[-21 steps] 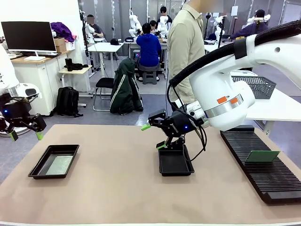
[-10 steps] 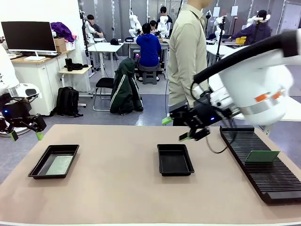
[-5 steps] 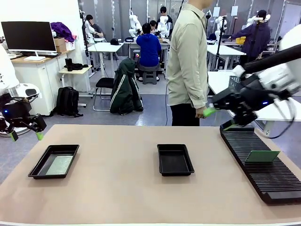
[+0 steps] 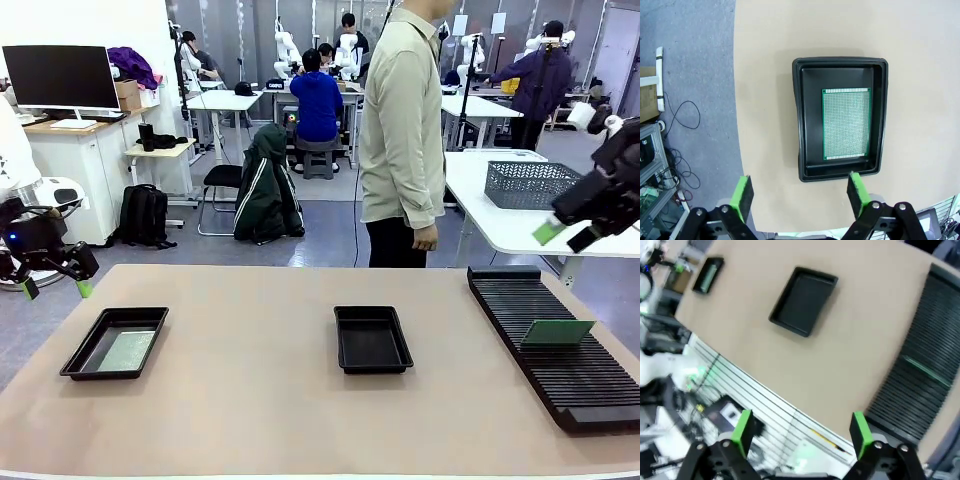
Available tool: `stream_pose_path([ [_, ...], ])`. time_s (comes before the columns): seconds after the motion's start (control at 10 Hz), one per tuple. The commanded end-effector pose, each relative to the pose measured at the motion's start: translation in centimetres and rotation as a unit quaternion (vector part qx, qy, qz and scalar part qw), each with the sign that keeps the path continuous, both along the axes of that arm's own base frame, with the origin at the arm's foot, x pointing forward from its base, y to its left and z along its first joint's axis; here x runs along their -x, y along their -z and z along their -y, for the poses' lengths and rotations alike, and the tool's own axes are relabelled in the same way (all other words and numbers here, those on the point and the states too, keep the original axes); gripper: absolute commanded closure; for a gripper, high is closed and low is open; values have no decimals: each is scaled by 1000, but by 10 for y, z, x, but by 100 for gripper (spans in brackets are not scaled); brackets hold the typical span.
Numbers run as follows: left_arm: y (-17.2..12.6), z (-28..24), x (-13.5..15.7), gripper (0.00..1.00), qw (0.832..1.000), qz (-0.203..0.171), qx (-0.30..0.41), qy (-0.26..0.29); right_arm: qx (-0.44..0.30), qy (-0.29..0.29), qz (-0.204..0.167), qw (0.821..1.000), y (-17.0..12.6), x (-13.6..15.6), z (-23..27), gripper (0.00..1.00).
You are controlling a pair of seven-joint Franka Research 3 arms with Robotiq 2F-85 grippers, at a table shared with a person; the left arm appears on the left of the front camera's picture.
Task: Inspect and transfer BCBs to ESD trays.
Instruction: Pick up the Blank PCB from the PCB Rack and place it in the right ESD tray.
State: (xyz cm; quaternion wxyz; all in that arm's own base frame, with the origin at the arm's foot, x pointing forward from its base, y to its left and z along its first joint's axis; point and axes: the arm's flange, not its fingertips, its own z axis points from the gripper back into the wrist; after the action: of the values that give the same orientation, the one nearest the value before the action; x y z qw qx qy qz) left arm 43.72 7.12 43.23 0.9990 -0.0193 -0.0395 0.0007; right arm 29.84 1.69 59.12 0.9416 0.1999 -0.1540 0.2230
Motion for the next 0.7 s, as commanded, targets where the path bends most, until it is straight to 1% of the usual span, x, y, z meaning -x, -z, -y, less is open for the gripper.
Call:
stream_pose_path([
  [0.0,2,0,1,0,1000,5,-1,-1,67,-74,36,994,-7,-7,19,0],
  [0.2,2,0,1,0,1000,5,-1,-1,122,-164,63,977,-16,-7,33,0],
  [0.4,2,0,1,0,1000,5,-1,-1,148,-208,72,964,-24,-12,45,0],
  [0.6,2,0,1,0,1000,5,-1,-1,186,-305,84,930,-28,-15,57,0],
])
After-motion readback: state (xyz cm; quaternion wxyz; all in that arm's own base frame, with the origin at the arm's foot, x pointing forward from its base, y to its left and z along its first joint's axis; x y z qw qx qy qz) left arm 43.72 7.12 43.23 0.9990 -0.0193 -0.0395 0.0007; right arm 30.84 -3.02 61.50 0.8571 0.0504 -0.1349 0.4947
